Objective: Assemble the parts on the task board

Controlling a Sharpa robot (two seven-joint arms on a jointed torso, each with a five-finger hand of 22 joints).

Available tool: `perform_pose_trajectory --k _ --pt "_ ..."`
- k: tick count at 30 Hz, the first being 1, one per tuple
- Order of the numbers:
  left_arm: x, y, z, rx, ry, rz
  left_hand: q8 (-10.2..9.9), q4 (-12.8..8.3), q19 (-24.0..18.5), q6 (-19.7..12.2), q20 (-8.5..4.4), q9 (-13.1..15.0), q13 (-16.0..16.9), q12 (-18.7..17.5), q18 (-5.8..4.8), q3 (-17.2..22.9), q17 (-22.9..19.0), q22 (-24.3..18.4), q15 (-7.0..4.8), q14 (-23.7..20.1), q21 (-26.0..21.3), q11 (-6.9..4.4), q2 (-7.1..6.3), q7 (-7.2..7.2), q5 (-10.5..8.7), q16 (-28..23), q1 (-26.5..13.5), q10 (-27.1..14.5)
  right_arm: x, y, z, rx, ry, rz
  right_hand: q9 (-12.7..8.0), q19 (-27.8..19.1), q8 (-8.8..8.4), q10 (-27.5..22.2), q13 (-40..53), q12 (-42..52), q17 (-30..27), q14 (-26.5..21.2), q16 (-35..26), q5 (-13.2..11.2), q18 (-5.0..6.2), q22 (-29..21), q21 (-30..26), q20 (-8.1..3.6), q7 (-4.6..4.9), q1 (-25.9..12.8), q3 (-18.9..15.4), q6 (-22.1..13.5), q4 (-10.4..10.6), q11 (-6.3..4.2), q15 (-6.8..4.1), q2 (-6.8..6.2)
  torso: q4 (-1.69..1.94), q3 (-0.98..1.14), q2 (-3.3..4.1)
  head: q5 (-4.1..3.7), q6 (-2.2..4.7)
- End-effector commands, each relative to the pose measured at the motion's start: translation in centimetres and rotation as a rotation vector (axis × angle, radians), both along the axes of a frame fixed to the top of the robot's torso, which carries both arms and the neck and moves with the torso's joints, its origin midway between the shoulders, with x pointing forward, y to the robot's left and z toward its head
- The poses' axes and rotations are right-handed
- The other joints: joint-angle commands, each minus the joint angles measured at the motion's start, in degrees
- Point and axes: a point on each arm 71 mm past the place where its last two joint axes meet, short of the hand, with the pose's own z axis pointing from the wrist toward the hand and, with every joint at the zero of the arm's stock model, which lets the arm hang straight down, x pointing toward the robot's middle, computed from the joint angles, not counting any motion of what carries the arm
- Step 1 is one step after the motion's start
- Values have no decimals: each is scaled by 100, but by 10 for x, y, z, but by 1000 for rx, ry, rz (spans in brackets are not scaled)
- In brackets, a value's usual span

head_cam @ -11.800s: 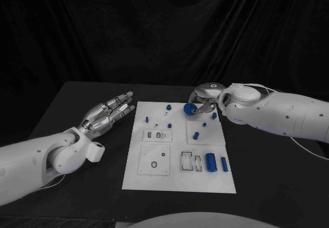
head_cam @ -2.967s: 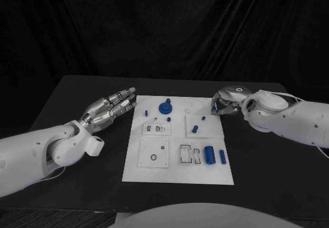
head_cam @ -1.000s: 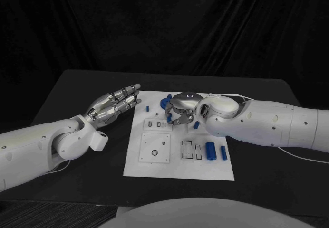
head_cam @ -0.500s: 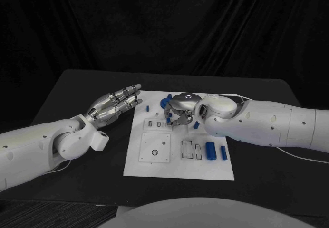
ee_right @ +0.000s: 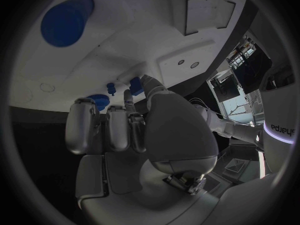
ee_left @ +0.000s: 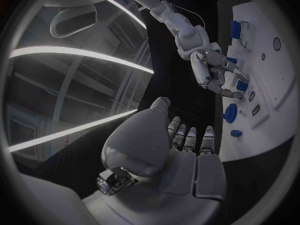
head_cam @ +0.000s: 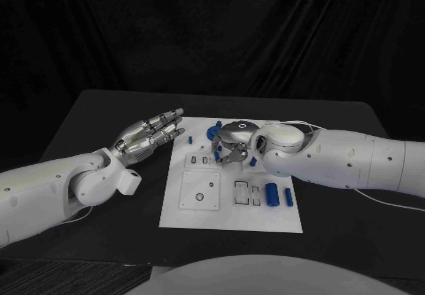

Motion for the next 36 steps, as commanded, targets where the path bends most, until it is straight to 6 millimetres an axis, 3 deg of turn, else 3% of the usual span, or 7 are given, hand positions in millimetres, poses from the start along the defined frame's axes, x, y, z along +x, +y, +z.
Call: perform_pose_trajectory --k 1,8,15,21,28,33,36 --pt "-1 -2 1 -15 -1 -15 8 -10 -15 -20 39 0 -10 -9 108 27 3 5 27 -8 27 12 0 32 37 8 49 -10 0 -1 -3 -22 10 -15 -48 6 -74 606 1509 20 -15 322 -33 -106 85 787 -33 28 -4 -52 -6 -112 -51 -2 17 -36 1 0 2 -2 0" --pt "0 -2 1 -15 0 -16 3 -18 -18 -33 39 -2 -11 -13 107 33 1 3 24 -10 25 14 -3 32 36 2 50 -14 -1 -1 -3 -24 14 -9 -196 12 -196 606 1509 20 -38 319 -32 -432 86 794 -58 18 -16 -101 -76 -374 -74 -14 7 -82 -1 3 6 -5 0" --pt "0 -2 1 -14 -2 -13 2 -28 -21 -34 37 -2 -12 -22 106 39 1 2 17 -12 24 16 -10 34 37 -1 50 -18 -2 -1 1 20 -18 5 -490 26 -375 606 1509 20 -62 315 -21 -1283 85 814 -86 -7 -51 -168 -274 -902 415 -42 -16 -442 -2 1 3 -5 2" --pt "1 -1 1 -2 -13 16 19 -207 16 2 167 5 -1 36 99 119 11 19 45 0 47 36 -132 61 -132 32 114 0 -4 -8 18 133 -124 15 -587 40 -328 606 1509 20 -79 311 -22 -1490 77 839 -67 -15 -53 -348 -495 -940 580 -48 -24 -647 -1 1 1 21 26" --pt "2 1 6 0 -81 102 45 -168 594 92 479 17 229 1775 110 303 233 186 395 700 379 640 -457 104 -956 1212 -6 775 -4 -26 69 298 -307 36 -656 68 -259 606 1509 20 -45 317 11 -1477 54 894 21 -16 -51 -887 -1183 -901 596 -46 -22 -779 -5 3 -2 66 64" --pt "4 3 11 23 -148 161 115 68 1281 310 514 43 382 2942 115 238 381 340 572 1411 767 880 -590 158 -1578 2415 18 1195 0 -45 108 404 -380 5 -692 80 -221 606 1509 20 -7 325 44 -1467 46 918 54 -14 -38 -1110 -1562 -877 606 -37 -16 -862 -7 7 -8 47 127" --pt "6 3 15 115 -264 212 227 176 2509 564 518 79 565 3498 114 143 510 649 653 1914 1485 988 -651 234 -1860 3098 -2 1440 2 -57 126 444 -417 -18 -706 86 -218 606 1509 20 14 329 61 -1464 42 928 71 -12 -40 -1189 -1624 -885 607 -38 -16 -883 -5 15 -21 10 152"
